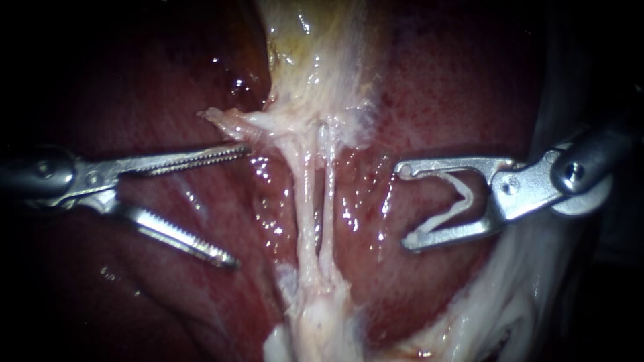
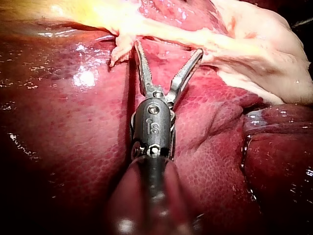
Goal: Grabbing gallbladder
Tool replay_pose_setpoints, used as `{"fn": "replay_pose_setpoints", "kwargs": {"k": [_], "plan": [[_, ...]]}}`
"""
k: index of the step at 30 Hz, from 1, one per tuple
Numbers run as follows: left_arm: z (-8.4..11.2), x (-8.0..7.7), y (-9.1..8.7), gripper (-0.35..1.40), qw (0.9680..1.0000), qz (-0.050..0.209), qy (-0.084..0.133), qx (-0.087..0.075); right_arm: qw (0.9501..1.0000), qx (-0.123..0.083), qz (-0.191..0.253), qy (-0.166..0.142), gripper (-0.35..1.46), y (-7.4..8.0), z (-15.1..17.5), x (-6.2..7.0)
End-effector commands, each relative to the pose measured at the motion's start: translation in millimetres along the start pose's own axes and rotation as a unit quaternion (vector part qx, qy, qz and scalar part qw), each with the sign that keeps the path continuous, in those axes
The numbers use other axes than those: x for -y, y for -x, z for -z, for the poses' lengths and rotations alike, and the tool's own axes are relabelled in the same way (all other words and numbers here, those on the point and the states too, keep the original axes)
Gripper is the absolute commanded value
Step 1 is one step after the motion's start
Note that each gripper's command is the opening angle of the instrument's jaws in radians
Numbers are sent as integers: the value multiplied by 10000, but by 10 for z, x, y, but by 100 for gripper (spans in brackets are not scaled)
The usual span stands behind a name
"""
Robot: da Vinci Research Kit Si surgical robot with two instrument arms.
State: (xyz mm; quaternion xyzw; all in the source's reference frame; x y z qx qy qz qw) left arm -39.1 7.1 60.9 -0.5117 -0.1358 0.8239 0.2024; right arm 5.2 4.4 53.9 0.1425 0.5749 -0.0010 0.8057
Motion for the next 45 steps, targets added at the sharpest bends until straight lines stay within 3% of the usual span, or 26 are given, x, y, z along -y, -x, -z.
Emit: {"fn": "replay_pose_setpoints", "kwargs": {"k": [1, 5, 9, 12, 15, 19, 22, 27, 37, 41, 43, 45], "plan": [[3, 1, -2, 106, 10000, 35, 10, -2, 10000, 1, 0, 0, 50, 0, 0, 0], [31, 17, -28, 98, 9997, 205, -97, 58, 10000, 0, 0, -2, 50, 0, 1, 0], [56, 47, -61, 94, 9985, 340, -227, 377, 10000, 0, 0, -2, 50, 1, 1, 0], [61, 65, -74, 94, 9968, 393, -228, 659, 10000, 0, 0, -1, 50, 1, 1, 0], [58, 77, -74, 83, 9953, 435, -218, 834, 10000, 1, -1, 0, 50, 1, 0, 0], [43, 90, -65, 68, 9952, 426, -273, 837, 10000, 2, -2, 3, 50, 1, 0, -1], [31, 97, -61, 46, 9950, 518, -205, 826, 10000, 2, -2, 3, 50, 1, 0, -1], [22, 96, -54, 19, 9936, 681, -189, 876, 10000, 2, -2, 2, 50, 1, 0, -1], [17, 91, -43, 12, 9895, 860, -101, 1160, 10000, 2, -2, 2, 50, 1, 0, -1], [20, 91, -41, -35, 9878, 970, -108, 1216, 10000, 1, -1, 2, 50, 1, 1, 0], [24, 89, -42, -35, 9852, 1149, -106, 1269, 10000, 1, -1, 2, 50, 1, 1, 0], [28, 86, -45, -35, 9826, 1282, -251, 1322, 10000, 1, -1, 2, 50, 1, 1, 0]]}}
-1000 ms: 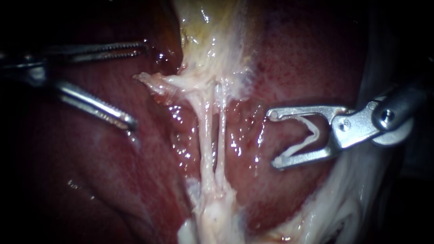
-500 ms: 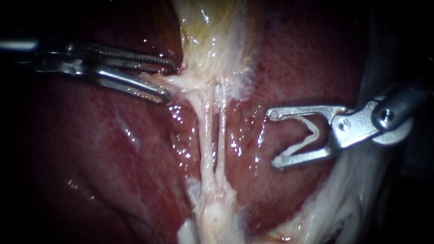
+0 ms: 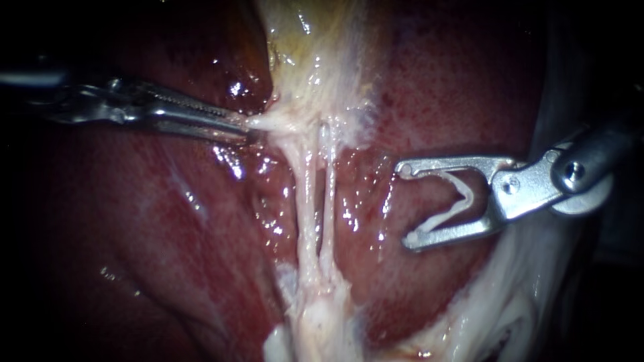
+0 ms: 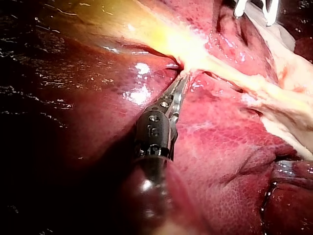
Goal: Grabbing gallbladder
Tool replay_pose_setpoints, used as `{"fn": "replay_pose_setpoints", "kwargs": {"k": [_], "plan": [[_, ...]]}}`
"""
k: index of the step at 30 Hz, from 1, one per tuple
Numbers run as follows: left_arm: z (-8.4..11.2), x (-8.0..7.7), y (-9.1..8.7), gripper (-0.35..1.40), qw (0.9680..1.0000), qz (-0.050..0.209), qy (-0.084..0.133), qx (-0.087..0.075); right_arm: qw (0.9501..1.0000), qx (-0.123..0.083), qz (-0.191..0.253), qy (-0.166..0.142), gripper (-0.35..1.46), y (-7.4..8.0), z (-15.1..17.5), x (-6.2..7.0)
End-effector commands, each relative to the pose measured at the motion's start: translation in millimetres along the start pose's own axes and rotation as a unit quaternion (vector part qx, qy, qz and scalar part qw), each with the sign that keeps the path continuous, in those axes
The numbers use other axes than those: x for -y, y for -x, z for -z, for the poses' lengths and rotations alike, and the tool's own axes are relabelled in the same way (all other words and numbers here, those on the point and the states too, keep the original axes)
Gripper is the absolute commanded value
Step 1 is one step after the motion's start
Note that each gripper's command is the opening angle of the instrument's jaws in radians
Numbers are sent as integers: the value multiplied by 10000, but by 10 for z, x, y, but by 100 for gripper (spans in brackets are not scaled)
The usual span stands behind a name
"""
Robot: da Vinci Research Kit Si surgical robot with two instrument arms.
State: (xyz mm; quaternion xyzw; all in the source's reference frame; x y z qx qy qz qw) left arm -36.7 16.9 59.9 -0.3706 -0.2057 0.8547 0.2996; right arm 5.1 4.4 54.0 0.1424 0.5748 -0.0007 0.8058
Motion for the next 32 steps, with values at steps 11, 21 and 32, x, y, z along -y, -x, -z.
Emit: {"fn": "replay_pose_setpoints", "kwargs": {"k": [11, 21, 32], "plan": [[44, -12, -29, -35, 9993, 379, 30, 24, 10000, 0, 0, 0, 50, 0, 0, 0], [93, -1, -40, -35, 9989, 447, -88, -76, 10000, 0, 1, -1, 50, 0, 1, 0], [90, -2, -40, -35, 9989, 454, -103, -94, 10000, 0, 1, -1, 50, 0, 0, 0]]}}
